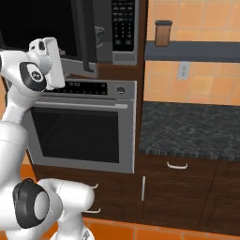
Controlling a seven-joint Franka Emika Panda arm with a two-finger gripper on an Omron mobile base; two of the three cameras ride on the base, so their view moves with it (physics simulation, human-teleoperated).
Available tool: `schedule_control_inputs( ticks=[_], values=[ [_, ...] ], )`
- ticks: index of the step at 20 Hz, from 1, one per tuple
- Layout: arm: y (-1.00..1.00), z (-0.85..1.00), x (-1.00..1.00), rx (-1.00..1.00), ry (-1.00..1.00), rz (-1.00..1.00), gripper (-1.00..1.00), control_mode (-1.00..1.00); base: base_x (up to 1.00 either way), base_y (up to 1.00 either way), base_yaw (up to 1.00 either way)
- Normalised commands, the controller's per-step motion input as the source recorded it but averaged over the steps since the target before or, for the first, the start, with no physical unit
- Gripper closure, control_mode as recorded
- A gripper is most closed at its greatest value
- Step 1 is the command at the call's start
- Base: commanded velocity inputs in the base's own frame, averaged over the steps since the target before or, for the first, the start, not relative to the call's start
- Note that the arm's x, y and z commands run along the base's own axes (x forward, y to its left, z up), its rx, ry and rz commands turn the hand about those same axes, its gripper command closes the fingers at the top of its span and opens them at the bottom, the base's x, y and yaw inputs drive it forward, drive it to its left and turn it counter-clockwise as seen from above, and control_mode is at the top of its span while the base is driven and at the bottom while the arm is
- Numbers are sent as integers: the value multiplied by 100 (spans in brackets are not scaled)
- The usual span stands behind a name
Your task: Pick the eggplant from the sink and place it in the bowl. Then pick the bowl and place it in the microwave. Then close the microwave door and press the start button.
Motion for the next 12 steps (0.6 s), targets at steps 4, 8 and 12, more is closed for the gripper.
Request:
schedule_control_inputs(
  ticks=[4,8,12],
  values=[
    [-30,16,66,0,4,12,-100,-100,0,0,0],
    [-32,17,70,0,6,10,-100,-100,0,0,0],
    [-26,6,48,0,1,10,-100,-100,0,0,0]
  ],
)
